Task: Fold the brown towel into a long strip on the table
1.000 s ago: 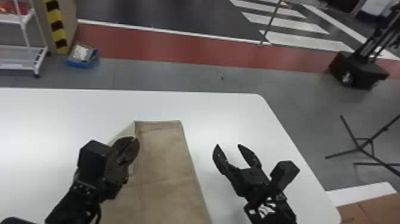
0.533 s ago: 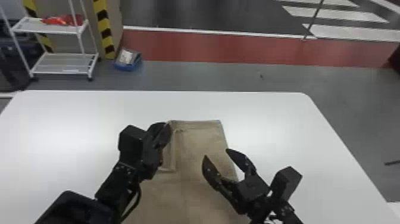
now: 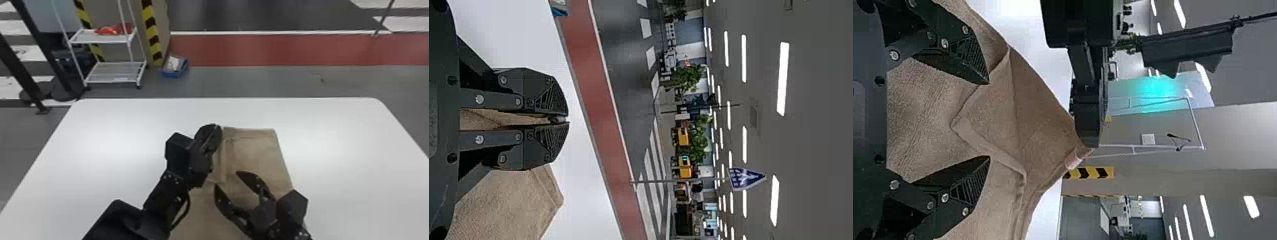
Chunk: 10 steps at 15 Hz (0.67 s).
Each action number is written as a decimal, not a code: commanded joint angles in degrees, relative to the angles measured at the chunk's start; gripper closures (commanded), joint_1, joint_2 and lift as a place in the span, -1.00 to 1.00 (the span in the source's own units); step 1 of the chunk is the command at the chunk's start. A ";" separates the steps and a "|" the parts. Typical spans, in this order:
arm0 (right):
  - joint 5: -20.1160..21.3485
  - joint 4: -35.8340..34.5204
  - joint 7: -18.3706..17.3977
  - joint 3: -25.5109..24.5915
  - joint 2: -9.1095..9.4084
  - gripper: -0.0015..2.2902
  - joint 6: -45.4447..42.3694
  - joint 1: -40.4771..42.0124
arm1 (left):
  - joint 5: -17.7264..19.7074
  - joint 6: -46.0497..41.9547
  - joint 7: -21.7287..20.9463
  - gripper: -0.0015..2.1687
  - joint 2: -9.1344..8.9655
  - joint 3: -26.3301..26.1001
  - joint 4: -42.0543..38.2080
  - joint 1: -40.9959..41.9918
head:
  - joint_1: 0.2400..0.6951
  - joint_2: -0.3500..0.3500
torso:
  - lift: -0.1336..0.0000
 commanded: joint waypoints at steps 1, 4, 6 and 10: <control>1.59 2.38 -0.07 2.25 0.26 -0.62 1.03 -2.68 | 0.00 -0.08 -0.03 -0.05 0.55 0.05 -0.81 0.76 | 1.00 0.15 | -0.84; 3.00 4.22 -1.30 3.13 0.79 -0.59 3.14 -4.78 | 0.09 -0.96 -0.20 -0.05 0.81 0.84 -1.16 1.72 | 1.00 0.24 | -0.84; 3.35 4.84 -1.39 3.65 0.97 -0.59 4.54 -5.84 | 0.61 -0.96 -0.38 -0.05 0.90 1.11 -1.33 1.81 | 1.00 0.26 | -0.84; 3.79 5.72 -2.62 4.09 1.32 -0.58 7.36 -7.25 | 1.14 -1.14 -0.47 -0.05 1.25 1.46 -1.51 1.81 | 1.00 0.29 | -0.84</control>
